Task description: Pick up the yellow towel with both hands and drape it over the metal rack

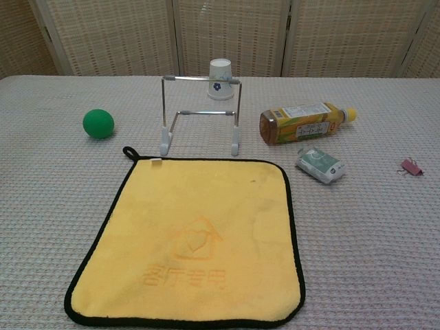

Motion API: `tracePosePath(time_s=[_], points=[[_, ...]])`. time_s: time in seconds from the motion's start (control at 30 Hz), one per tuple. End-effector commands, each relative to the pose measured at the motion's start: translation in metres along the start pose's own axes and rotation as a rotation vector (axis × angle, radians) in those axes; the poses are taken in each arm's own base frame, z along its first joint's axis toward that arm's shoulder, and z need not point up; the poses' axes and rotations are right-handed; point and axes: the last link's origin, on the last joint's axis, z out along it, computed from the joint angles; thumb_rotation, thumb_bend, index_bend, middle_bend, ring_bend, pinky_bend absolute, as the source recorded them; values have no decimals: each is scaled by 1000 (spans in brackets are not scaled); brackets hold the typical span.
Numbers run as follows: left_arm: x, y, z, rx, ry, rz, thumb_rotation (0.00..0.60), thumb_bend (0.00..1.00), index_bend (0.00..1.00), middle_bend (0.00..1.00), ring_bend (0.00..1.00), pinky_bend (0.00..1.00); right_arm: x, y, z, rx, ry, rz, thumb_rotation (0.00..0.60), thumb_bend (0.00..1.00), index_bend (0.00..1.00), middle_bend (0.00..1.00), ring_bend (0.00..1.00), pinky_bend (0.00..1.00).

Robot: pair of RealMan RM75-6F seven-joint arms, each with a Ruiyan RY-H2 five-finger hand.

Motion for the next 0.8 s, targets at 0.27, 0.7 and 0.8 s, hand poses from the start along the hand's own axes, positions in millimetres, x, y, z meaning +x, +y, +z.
tracePosePath(time_s=[0.27, 0.7, 0.8], points=[[0, 1, 2, -7, -4, -1, 600, 206, 312, 209, 30, 291, 1, -1, 0, 5, 3, -2, 600, 301, 148, 235, 223, 370], [-3, 0, 4, -106, -17, -28, 600, 206, 330, 236, 146, 331, 3, -6, 2, 40, 7, -1, 600, 301, 148, 235, 223, 370], [-5, 4, 5, -179, -32, -31, 600, 206, 357, 339, 266, 419, 4, -8, 4, 54, 9, -4, 600, 301, 148, 235, 223, 369]])
